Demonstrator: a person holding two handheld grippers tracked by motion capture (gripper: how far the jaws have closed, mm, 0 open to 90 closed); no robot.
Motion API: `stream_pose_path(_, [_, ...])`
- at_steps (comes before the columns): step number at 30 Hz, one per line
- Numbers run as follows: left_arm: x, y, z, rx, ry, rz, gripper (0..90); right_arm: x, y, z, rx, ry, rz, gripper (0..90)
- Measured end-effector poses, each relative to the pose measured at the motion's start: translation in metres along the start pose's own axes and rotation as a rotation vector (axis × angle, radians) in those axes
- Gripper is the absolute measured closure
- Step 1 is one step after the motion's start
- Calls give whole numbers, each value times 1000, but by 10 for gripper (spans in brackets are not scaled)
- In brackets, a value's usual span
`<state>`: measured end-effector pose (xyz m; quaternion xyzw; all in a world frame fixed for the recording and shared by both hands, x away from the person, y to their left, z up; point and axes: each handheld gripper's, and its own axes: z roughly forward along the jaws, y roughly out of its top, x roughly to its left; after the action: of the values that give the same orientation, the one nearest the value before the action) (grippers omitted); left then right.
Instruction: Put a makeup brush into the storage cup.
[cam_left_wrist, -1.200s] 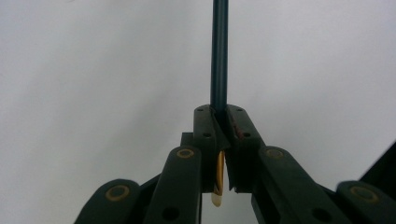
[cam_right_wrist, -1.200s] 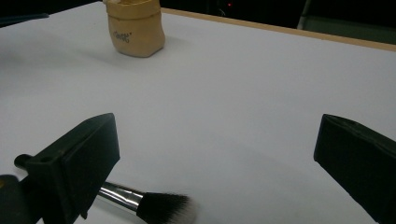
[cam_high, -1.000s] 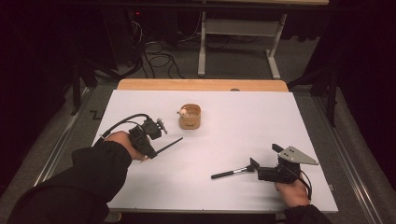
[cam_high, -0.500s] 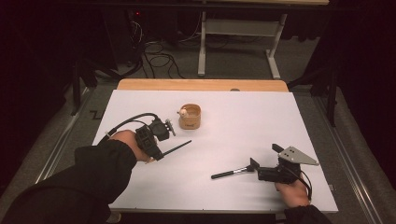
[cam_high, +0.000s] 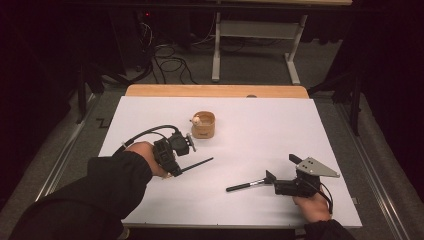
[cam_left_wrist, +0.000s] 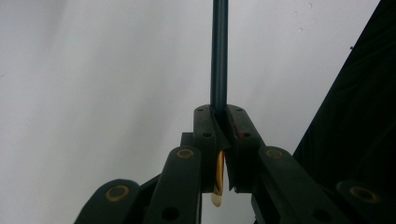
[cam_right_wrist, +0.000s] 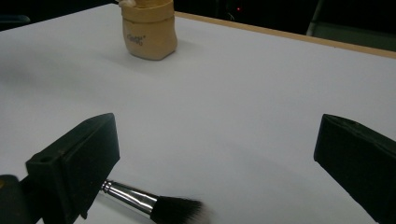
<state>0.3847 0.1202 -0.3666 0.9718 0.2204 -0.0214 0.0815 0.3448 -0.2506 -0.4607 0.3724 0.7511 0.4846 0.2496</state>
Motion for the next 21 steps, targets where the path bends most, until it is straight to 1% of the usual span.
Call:
stream_pose_path(1, [-1, 2, 3, 12, -1, 13, 841, 1, 1, 0, -4, -1, -7, 8])
stream_pose_path(3, [-1, 5, 7, 19, -6, 25, 841, 4, 5, 1, -14, -8, -4, 8])
stream_pose_path(4, [-2, 6, 10, 30, -8, 36, 841, 5, 7, 2, -19, -7, -4, 7])
stream_pose_path(7, [-2, 10, 16, 35, -18, 49, 841, 8, 16, 2, -43, -13, -8, 7])
stream_pose_path(9, [-2, 12, 18, 37, -22, 56, 841, 8, 23, 2, -65, -7, -2, 8])
stream_pose_path(10, [-2, 14, 19, 36, -27, 59, 841, 8, 33, 2, -66, -13, -15, 9])
stream_pose_path(11, [-2, 14, 20, 38, -30, 60, 841, 8, 33, 2, -66, -13, -15, 9])
stream_pose_path(13, [-1, 15, 21, 39, -31, 59, 841, 8, 39, 3, -74, -1, -35, 7])
stream_pose_path(14, [0, 15, 22, 43, -32, 61, 841, 9, 44, 4, -75, -1, -56, 7])
stream_pose_path(18, [0, 16, 24, 44, -39, 69, 841, 16, 55, 13, -91, 15, -69, 8])
stream_pose_path(21, [-1, 17, 26, 47, -42, 74, 841, 23, 63, 22, -108, 42, -70, 8])
